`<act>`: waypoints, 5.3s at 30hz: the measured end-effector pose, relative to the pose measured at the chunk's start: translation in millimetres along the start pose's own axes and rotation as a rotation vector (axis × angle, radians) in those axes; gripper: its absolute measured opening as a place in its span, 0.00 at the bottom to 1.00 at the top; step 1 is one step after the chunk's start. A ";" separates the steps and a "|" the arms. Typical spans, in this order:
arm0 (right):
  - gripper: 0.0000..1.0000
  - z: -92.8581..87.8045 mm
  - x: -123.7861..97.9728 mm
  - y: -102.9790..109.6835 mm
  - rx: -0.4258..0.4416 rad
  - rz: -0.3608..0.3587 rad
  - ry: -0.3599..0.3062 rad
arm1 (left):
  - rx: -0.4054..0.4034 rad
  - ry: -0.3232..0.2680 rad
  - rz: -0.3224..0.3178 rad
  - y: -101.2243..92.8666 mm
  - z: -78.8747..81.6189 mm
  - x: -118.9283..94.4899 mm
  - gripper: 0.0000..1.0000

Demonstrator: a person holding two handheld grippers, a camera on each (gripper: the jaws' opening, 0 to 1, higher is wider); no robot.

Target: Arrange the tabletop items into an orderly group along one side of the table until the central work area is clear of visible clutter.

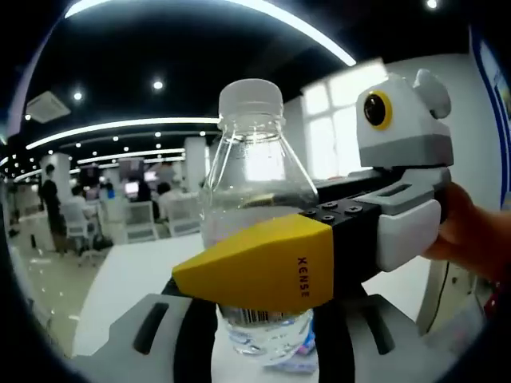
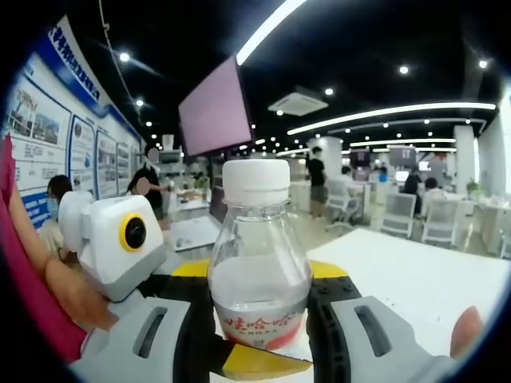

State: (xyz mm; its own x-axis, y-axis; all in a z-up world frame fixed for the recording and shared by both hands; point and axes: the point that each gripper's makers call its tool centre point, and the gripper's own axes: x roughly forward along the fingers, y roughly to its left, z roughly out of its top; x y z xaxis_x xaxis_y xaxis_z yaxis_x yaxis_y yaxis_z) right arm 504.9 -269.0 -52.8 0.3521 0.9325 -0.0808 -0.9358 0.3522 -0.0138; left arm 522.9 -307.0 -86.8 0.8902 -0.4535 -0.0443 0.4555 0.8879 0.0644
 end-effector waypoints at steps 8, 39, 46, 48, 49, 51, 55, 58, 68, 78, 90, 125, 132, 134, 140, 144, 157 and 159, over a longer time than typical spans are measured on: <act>0.44 -4.5 4.5 9.2 -0.083 0.021 0.039 | -0.051 0.007 -0.113 0.2 -4.4 -5.3 0.40; 0.48 -14.8 -11.8 100.4 0.034 0.556 0.073 | -0.193 0.026 -0.942 -62.0 -20.2 -95.8 0.40; 0.43 -24.2 -4.1 112.0 0.020 0.580 0.098 | -0.171 0.046 -0.965 -58.8 -28.6 -106.3 0.40; 0.42 -25.6 0.0 113.7 0.004 0.577 0.103 | -0.160 0.044 -0.953 -53.5 -30.7 -108.0 0.41; 0.42 -24.7 3.7 113.8 -0.007 0.574 0.092 | -0.150 0.037 -0.940 -50.4 -30.5 -107.4 0.41; 0.41 -24.0 9.0 113.6 -0.009 0.571 0.085 | -0.143 0.037 -0.928 -44.7 -30.8 -108.0 0.41; 0.41 -23.2 23.9 110.9 -0.031 0.556 0.075 | -0.082 0.070 -0.869 -26.0 -36.3 -104.2 0.41; 0.41 -23.0 37.0 105.8 -0.032 0.536 0.064 | -0.073 0.090 -0.838 -12.6 -38.7 -102.3 0.41; 0.41 -31.9 96.0 88.6 -0.045 0.483 0.022 | -0.008 0.134 -0.648 59.1 -58.4 -92.3 0.40; 0.41 -52.0 159.3 77.4 -0.112 0.493 0.061 | 0.001 0.160 -0.583 120.0 -86.3 -83.6 0.40; 0.41 -116.3 209.0 36.7 -0.089 0.462 0.147 | 0.033 0.266 -0.575 164.6 -154.2 -46.6 0.40; 0.41 -225.7 237.6 -7.1 -0.045 0.381 0.358 | 0.083 0.449 -0.646 188.8 -264.7 -5.8 0.40; 0.41 -225.7 239.9 -10.8 -0.045 0.353 0.349 | 0.096 0.449 -0.656 192.5 -265.1 -3.1 0.40; 0.41 -225.7 240.0 -9.5 -0.051 0.347 0.352 | 0.097 0.449 -0.664 192.9 -265.7 -3.7 0.40; 0.41 -226.2 240.1 -10.3 -0.047 0.337 0.346 | 0.070 0.446 -0.656 193.0 -267.5 -5.7 0.40; 0.41 -226.5 241.1 -9.5 -0.047 0.333 0.347 | 0.069 0.458 -0.645 195.1 -269.6 -7.8 0.40; 0.60 -231.4 238.6 -15.7 0.009 0.286 0.375 | 0.021 0.479 -0.579 202.9 -280.8 -21.0 0.49; 0.63 -225.5 238.1 -16.8 0.014 0.281 0.345 | 0.014 0.481 -0.565 204.9 -281.6 -22.4 0.50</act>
State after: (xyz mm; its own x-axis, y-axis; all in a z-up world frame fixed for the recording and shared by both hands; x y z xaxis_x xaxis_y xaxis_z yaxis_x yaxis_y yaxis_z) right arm 601.0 -71.1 -296.6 0.0560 0.9113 -0.4078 -0.9934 0.0920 0.0692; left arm 593.5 -93.0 -353.3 0.4188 -0.7540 -0.5060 0.8457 0.5268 -0.0851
